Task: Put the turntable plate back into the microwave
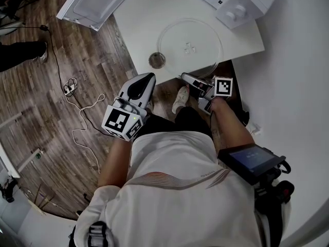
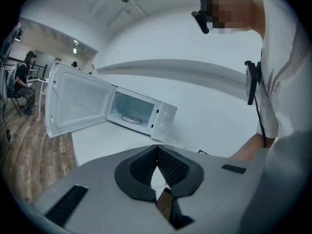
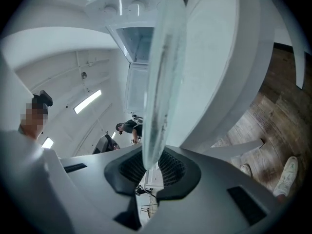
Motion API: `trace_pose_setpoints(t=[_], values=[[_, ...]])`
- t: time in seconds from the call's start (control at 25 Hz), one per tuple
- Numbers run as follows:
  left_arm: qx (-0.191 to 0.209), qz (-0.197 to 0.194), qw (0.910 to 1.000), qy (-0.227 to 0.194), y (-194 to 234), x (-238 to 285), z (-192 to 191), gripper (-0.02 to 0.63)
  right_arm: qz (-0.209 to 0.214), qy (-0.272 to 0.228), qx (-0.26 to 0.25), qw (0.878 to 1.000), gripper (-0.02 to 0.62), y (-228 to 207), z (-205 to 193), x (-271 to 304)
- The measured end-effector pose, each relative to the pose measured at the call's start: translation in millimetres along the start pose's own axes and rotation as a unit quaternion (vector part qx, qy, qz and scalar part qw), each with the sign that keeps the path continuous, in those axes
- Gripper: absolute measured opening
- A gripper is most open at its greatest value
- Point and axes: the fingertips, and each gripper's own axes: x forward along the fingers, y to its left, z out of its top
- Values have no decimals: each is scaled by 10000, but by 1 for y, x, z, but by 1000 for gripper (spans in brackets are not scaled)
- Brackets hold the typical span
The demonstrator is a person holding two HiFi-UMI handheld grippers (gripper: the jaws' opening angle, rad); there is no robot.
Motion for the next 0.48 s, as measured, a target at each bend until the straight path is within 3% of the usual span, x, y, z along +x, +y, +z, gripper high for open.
trace_pose_setpoints(t=[0.48], values=[[-28, -122, 9999, -61, 15, -9, 9, 11, -139, -479, -344, 9982, 49, 25, 15, 21]])
